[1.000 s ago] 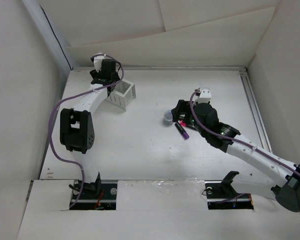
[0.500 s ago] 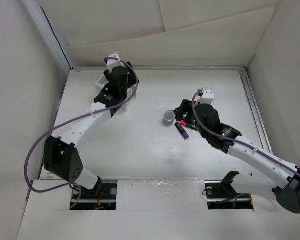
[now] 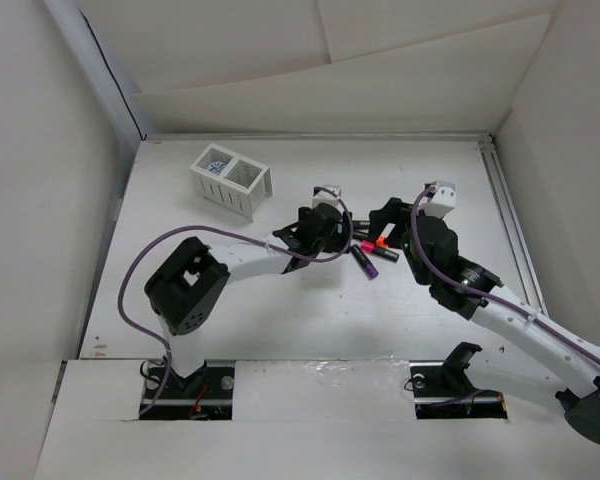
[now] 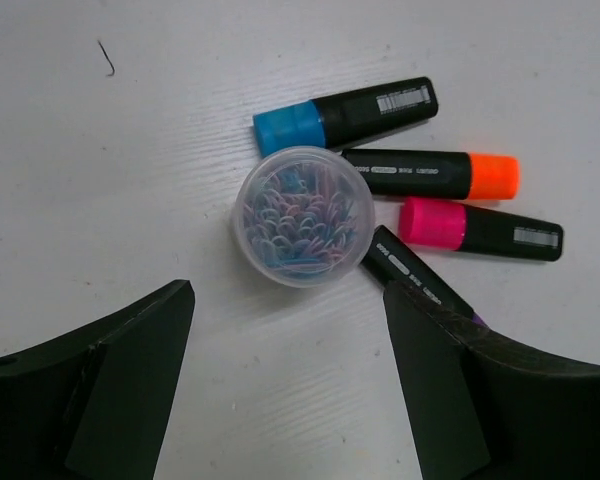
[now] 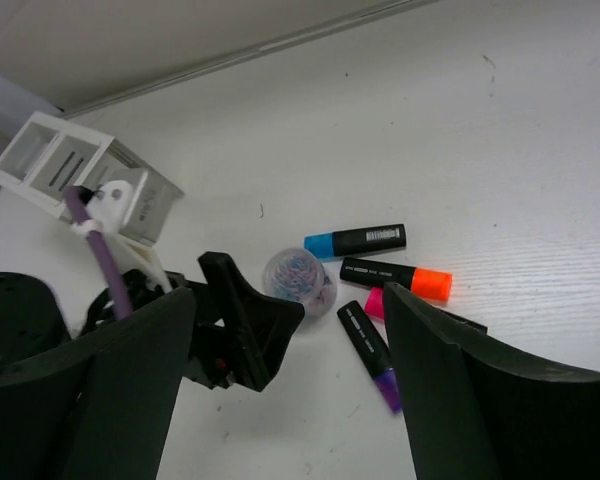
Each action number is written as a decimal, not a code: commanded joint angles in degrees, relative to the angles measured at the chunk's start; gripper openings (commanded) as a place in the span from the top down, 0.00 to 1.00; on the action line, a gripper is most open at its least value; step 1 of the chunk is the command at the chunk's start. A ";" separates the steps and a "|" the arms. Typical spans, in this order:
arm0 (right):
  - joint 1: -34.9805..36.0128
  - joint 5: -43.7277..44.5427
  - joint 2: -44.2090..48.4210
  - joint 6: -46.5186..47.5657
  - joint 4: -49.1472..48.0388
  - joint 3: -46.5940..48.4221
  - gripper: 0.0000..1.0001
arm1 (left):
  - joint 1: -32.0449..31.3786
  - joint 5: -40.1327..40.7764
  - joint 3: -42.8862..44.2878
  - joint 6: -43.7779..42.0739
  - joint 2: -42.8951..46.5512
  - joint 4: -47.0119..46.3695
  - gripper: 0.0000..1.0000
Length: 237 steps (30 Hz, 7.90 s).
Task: Sort the stationery into containers
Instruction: Pick up the stationery from the center of the board, then place the stationery in the storage box, then pick up the stationery from the center of the board, then place the stationery in the storage box.
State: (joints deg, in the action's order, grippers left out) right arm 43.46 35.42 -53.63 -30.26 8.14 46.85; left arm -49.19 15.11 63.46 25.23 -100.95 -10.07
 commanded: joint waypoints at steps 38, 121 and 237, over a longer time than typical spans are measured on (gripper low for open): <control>-2.15 -4.13 1.16 -0.59 -2.43 -0.09 0.06 | 5.13 16.70 5.70 1.48 12.43 4.08 0.72; -11.29 -21.07 -18.00 -2.08 0.30 -5.28 0.21 | 0.40 3.44 -22.93 13.09 27.46 -10.33 0.66; 0.66 -43.24 -8.78 2.14 -8.93 -0.26 0.16 | 14.90 -7.56 -14.78 15.55 29.14 -5.59 1.00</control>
State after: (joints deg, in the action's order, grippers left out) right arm 45.15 -8.10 -65.52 -29.26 1.69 46.68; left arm -36.05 3.99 43.94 43.64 -74.02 -18.09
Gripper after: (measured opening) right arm 0.834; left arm 0.130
